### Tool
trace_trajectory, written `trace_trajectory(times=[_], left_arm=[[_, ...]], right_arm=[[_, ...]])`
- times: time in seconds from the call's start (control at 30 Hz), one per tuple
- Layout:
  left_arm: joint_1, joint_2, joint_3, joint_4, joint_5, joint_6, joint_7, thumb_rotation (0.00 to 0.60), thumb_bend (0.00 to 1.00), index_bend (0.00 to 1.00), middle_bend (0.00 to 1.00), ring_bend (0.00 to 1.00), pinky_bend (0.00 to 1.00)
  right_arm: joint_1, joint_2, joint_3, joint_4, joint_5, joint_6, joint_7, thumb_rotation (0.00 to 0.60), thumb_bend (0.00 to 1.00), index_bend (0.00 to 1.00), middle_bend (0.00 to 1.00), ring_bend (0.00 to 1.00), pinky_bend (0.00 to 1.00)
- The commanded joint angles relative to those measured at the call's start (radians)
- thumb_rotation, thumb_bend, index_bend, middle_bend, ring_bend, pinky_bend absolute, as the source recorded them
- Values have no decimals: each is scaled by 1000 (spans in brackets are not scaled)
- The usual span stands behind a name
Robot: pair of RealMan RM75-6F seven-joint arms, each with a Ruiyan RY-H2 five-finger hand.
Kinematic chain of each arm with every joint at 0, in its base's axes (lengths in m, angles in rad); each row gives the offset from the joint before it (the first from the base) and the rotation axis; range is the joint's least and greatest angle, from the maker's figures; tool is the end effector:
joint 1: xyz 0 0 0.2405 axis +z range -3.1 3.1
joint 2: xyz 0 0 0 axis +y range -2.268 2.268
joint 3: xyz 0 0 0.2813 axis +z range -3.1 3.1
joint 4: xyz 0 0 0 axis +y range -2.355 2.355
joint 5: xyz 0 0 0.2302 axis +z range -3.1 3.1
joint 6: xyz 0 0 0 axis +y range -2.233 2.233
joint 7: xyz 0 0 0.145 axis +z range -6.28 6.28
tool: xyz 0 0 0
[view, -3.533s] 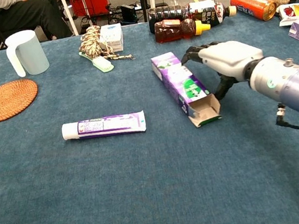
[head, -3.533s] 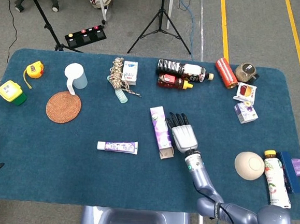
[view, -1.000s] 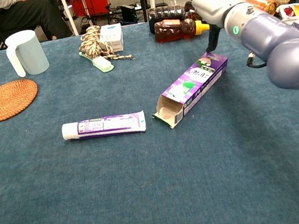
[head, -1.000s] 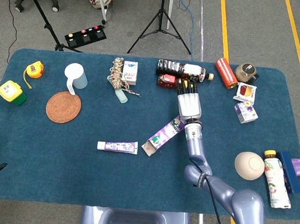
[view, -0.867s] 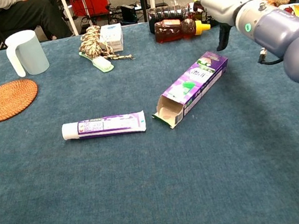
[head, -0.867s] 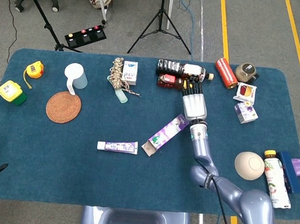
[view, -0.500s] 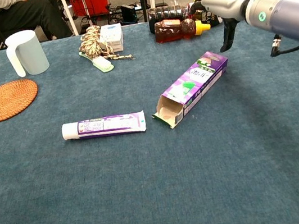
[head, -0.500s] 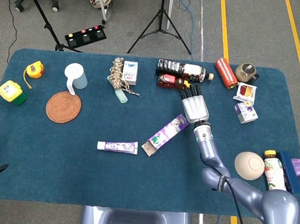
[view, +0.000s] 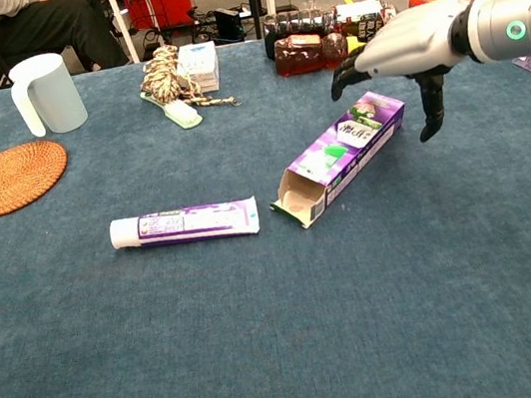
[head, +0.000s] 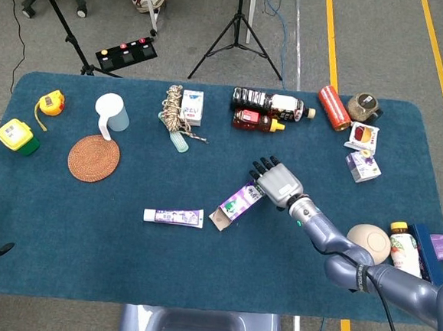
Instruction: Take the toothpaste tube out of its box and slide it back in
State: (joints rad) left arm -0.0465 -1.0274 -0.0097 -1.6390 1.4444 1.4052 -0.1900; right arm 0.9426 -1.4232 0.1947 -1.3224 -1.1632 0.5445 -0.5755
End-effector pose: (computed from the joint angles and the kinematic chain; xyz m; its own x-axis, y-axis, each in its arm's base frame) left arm -0.3652 0.1615 0.1694 0.2647 0.1154 0.9574 0.9548 0.1080 -0.2770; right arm -0.1509 -0.4335 -0.0140 0.8658 -0.1468 0.4784 -0.4572 -0.6206 0.6370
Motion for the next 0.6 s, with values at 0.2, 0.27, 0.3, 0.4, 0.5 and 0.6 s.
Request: trace_trajectory(times=[0.2, 0.27, 0.3, 0.4, 0.5, 0.6], left_arm=[[-3, -2, -2, 1, -8, -5, 4, 600, 26, 0, 0, 0, 82], [-4, -2, -3, 1, -9, -8, 5, 600, 27, 0, 0, 0, 82], [-4, -2, -3, 1, -10, -10, 5, 600, 27, 0, 0, 0, 82], [-4, -1, -3, 1, -11, -9, 4, 600, 27, 0, 0, 0, 82], [-4, -1, -4, 2, -13, -9, 2, 600, 27, 0, 0, 0, 82], [-6, -2, -4, 3, -14, -13, 4, 600, 27, 0, 0, 0, 82]], right_arm=[[15, -75, -61, 89, -220, 36, 244, 600, 0, 134, 88, 68, 120], [21, -92, -69, 113, -244, 43, 282, 600, 0, 134, 91, 71, 122], [25, -103, -73, 131, -255, 47, 299, 600, 0, 135, 94, 74, 123], [33, -130, -80, 169, -269, 55, 329, 600, 1, 150, 109, 89, 133], [38, -153, -85, 204, -276, 63, 356, 600, 19, 187, 140, 115, 164], [39, -176, -88, 236, -281, 79, 375, 600, 55, 255, 202, 164, 210]])
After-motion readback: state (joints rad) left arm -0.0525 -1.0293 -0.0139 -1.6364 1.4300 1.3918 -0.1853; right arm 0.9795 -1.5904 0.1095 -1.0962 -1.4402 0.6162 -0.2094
